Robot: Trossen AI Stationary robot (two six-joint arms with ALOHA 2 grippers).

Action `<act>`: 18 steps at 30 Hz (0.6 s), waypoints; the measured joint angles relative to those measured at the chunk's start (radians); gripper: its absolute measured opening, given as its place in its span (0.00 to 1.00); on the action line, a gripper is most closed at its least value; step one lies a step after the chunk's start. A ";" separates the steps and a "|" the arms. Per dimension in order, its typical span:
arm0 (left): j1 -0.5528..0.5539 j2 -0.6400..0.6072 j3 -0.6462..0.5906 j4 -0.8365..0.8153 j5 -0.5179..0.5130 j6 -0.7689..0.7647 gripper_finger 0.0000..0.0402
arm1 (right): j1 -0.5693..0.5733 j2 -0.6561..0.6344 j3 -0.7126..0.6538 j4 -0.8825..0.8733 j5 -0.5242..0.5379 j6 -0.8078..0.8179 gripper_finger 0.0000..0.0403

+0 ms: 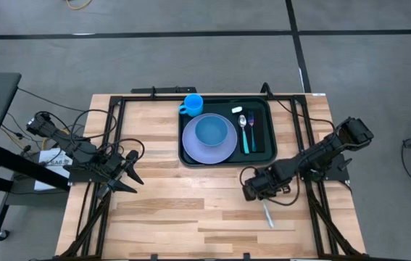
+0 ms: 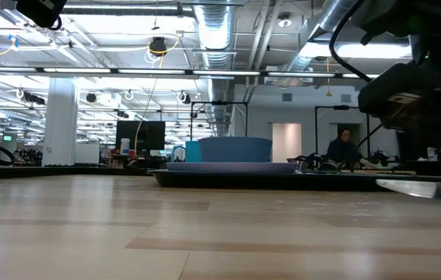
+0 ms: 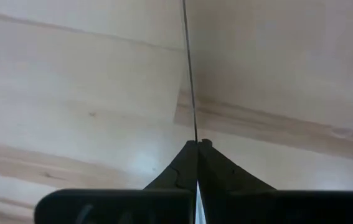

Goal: Set up tray
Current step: Put the blue knife on the black napkin

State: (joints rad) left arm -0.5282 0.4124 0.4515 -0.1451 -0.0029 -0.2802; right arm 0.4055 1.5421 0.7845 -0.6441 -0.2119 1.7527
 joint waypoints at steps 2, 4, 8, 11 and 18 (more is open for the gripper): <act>0.000 0.000 0.000 0.000 0.000 0.000 0.37 | 0.009 0.000 0.001 0.000 0.000 0.001 0.00; 0.000 0.000 0.000 0.000 0.000 0.000 0.37 | 0.015 -0.001 0.001 0.002 0.000 0.001 0.00; 0.000 0.000 0.000 0.000 0.000 0.000 0.37 | 0.020 -0.002 0.002 0.033 -0.010 0.000 0.00; 0.000 0.000 0.000 0.000 0.000 0.000 0.37 | 0.020 -0.003 0.002 0.068 -0.018 -0.007 0.00; 0.000 0.000 0.000 0.000 0.000 0.000 0.37 | 0.004 -0.029 0.003 0.074 0.058 -0.025 0.00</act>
State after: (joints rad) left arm -0.5282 0.4126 0.4515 -0.1452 -0.0029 -0.2802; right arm 0.4091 1.5127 0.7876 -0.5699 -0.1541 1.7281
